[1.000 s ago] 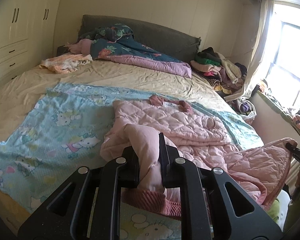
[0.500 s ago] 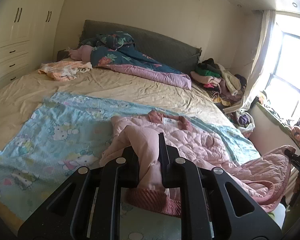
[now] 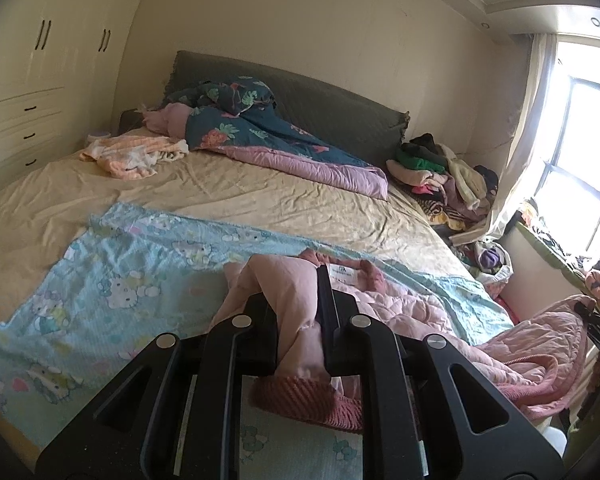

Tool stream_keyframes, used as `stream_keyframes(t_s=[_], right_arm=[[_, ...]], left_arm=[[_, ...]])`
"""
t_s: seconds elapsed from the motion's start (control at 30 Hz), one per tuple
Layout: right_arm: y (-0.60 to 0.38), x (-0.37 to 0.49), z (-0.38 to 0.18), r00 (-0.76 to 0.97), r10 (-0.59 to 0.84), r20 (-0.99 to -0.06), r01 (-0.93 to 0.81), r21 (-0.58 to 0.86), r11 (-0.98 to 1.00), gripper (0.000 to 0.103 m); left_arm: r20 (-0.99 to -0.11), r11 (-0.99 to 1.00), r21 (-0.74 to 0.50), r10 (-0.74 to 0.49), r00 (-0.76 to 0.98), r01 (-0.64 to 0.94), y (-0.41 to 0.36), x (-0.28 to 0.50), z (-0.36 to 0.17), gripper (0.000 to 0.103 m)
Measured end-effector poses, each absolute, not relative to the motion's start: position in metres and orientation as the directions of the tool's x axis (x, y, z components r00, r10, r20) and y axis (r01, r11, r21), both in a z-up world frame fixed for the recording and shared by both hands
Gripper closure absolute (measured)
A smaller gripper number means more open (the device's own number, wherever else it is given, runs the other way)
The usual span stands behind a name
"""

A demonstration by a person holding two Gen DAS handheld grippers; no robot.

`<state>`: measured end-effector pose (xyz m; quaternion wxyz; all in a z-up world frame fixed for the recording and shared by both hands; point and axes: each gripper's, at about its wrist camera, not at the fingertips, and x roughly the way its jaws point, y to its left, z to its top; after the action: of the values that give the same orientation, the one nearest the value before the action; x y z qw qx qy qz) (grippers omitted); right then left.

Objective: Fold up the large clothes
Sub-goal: 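Lift the held hem with both grippers above the jacket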

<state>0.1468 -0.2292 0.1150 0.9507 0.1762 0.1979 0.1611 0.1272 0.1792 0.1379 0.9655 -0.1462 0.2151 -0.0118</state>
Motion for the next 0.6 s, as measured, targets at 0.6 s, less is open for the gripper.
stream_keyframes(t_s=[0.6], right_arm=[[-0.234, 0.221, 0.099, 0.845, 0.343, -0.409, -0.148, 0.438, 0.887, 0.087]], left_arm=[[-0.472, 0.978, -0.184, 0.000, 0.882, -0.098, 0.169, 0.185, 0.124, 0.094]])
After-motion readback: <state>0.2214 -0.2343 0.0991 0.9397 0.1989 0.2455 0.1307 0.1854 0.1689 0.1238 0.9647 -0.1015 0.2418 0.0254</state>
